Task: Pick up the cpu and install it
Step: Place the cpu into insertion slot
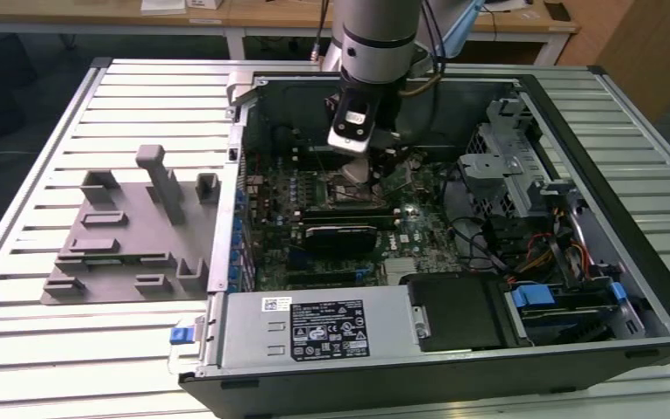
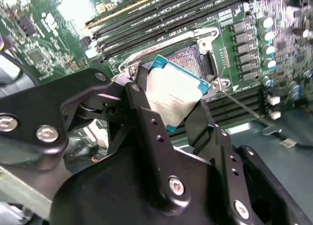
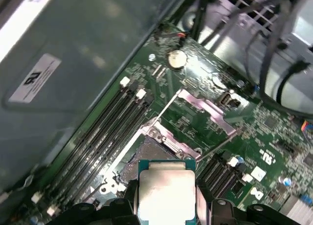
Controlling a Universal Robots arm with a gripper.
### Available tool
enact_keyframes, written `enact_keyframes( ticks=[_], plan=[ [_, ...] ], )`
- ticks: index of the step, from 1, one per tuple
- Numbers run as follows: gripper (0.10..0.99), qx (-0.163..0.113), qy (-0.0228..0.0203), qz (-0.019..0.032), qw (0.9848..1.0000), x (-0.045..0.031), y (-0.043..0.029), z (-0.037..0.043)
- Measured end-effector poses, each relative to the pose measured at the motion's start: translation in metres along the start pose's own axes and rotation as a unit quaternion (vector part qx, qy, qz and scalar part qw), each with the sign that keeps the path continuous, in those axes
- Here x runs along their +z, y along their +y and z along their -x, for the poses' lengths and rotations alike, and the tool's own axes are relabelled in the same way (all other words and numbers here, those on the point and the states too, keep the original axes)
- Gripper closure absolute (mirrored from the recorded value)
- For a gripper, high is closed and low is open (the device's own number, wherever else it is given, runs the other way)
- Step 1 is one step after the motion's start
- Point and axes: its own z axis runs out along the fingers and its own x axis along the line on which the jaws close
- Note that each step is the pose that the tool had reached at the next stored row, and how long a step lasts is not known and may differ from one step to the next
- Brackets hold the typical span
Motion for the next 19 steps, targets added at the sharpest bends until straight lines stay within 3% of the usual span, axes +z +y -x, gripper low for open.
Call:
enact_keyframes(
  ticks=[5,9,13,19],
  plan=[
    [0.541,0.045,-0.0017,0.0007,0.9990,0.0001,0.0000,0.0000],
    [0.541,0.082,-0.0031,0.0011,0.9967,0.0002,0.0000,0.0000],
    [0.541,0.117,-0.0044,0.0016,0.9931,0.0003,0.0000,0.0000],
    [0.541,0.167,-0.0081,0.0014,0.9859,0.0006,0.0000,0.0000]
  ],
)
